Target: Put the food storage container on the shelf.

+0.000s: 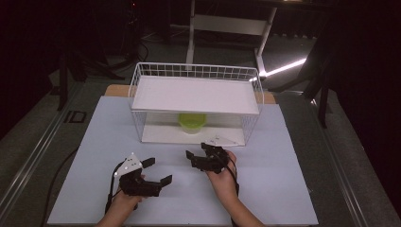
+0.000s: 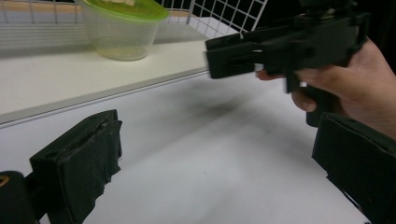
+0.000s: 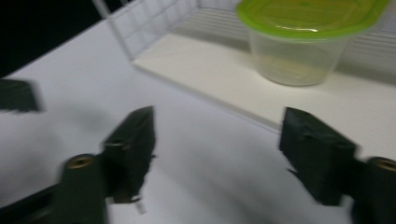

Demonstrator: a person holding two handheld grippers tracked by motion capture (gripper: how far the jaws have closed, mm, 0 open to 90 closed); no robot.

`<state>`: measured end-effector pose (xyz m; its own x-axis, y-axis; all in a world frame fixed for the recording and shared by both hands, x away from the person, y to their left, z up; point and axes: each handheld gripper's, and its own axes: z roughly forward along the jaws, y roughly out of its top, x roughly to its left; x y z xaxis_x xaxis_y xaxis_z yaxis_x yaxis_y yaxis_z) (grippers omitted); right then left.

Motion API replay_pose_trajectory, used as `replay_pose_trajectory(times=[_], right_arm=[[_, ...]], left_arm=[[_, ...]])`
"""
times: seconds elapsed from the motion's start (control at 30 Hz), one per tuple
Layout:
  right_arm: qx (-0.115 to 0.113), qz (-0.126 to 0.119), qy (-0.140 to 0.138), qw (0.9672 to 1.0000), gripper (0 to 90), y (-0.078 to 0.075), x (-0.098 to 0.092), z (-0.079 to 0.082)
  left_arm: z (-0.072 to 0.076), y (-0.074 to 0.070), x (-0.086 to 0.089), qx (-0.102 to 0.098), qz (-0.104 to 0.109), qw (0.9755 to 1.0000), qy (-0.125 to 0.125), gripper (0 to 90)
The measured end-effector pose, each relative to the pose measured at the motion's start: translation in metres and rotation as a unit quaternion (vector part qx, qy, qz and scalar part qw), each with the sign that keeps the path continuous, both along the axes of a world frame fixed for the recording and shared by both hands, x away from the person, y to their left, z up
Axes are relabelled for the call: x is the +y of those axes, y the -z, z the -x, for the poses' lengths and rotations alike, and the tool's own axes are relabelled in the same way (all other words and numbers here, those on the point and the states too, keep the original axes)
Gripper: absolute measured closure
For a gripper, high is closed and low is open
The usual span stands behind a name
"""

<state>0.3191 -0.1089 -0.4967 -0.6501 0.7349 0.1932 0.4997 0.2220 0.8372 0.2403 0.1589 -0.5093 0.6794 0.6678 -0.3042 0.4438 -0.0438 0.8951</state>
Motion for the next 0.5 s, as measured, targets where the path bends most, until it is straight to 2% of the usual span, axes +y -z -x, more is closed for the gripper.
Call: replay_pose_trajectory(times=[0.1, 0.2, 0.3, 0.5], right_arm=[[-0.012, -0.003, -0.019, 0.9998, 14.9, -0.004, -0.007, 0.008], [-0.021, -0.008, -0.019, 0.9996, 14.6, -0.011, -0.02, 0.021], [-0.024, -0.017, -0.021, 0.9993, 14.6, -0.015, -0.031, 0.03], [-0.045, -0.02, -0.011, 0.9987, 14.8, -0.022, -0.051, 0.045]], left_arm=[[-0.001, -0.003, -0.001, 0.004, -0.002, 1.0, 0.009, 2.2], [0.001, -0.008, -0.001, 0.004, -0.006, 0.9997, 0.022, 2.2], [0.005, -0.01, 0.002, 0.0, -0.006, 0.9997, 0.025, 2.2], [0.01, -0.011, 0.01, 0.0, -0.011, 0.9998, 0.019, 2.2]])
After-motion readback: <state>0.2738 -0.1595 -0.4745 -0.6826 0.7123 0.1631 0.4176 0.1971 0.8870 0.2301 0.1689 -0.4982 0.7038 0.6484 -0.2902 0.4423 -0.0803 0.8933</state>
